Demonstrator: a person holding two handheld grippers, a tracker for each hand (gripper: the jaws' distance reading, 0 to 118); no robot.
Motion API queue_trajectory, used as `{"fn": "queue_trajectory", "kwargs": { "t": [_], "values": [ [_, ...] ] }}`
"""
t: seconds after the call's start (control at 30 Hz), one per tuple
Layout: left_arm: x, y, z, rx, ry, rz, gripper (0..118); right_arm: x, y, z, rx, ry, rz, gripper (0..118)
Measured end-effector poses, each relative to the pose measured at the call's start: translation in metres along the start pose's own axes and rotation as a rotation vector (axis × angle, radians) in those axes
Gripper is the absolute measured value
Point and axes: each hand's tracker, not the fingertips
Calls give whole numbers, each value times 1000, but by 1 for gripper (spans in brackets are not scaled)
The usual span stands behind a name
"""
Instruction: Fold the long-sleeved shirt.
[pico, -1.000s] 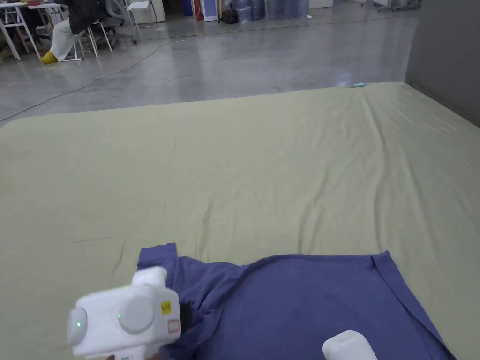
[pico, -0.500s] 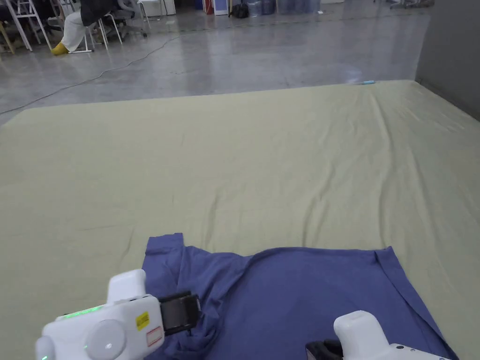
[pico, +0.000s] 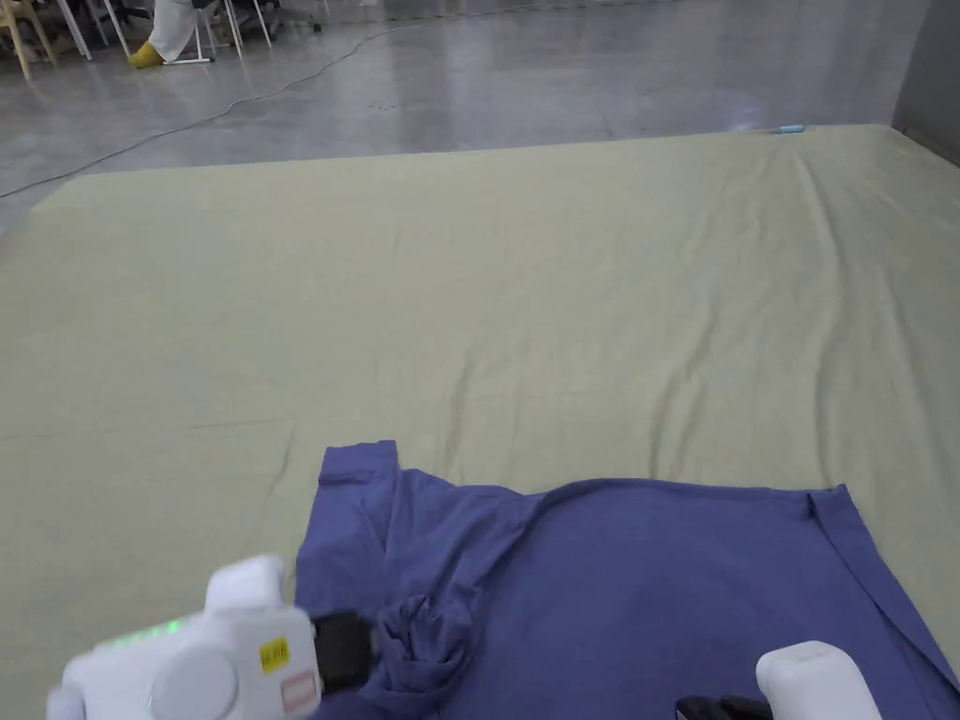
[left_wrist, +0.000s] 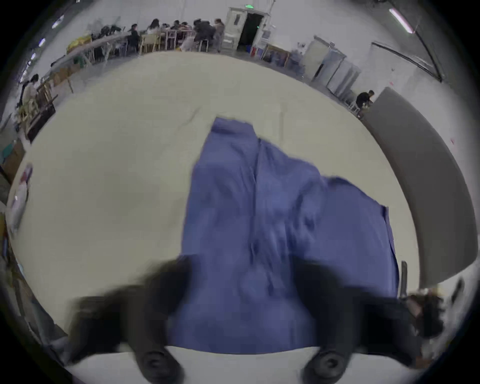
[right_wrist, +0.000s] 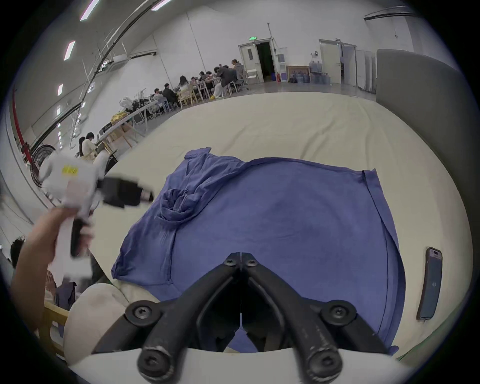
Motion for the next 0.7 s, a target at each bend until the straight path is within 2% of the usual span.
{"fn": "queue_trajectory", "kwargs": {
  "t": [0.03,0.07,0.2,0.27,0.33,0.4,0.47,0.5,0.57,0.6,0.63,0.67,0.7],
  "values": [
    [2,23,-16,1,0,-24,118,1,0,0,-1,1,-1,0],
    [3,44,-21,76,7,-71,114,1,1,0,-2,2,0,0],
    [15,134,-77,-16,85,-173,115,5,2,-1,0,-6,-1,0],
    [30,124,-96,-59,127,-188,115,13,5,-1,9,-18,-20,0],
    [35,125,-116,-127,179,-225,114,30,14,2,-11,-50,-74,0],
    [31,119,-132,-127,157,-250,109,50,27,7,-3,-91,-116,0],
    [37,114,-133,-131,157,-245,104,70,45,9,11,-145,-121,0],
    [35,116,-140,-143,146,-247,98,79,56,9,24,-175,-113,0],
    [38,118,-133,-141,151,-252,64,94,74,5,44,-209,-112,0],
    [43,119,-128,-135,149,-255,34,102,83,1,41,-217,-120,0],
    [50,117,-124,-119,164,-298,0,109,91,-4,34,-224,-129,0],
    [55,118,-120,-110,139,-339,0,119,101,-11,23,-232,-142,0],
    [56,121,-119,-120,117,-324,0,127,110,-19,10,-231,-148,0]
  ]
}}
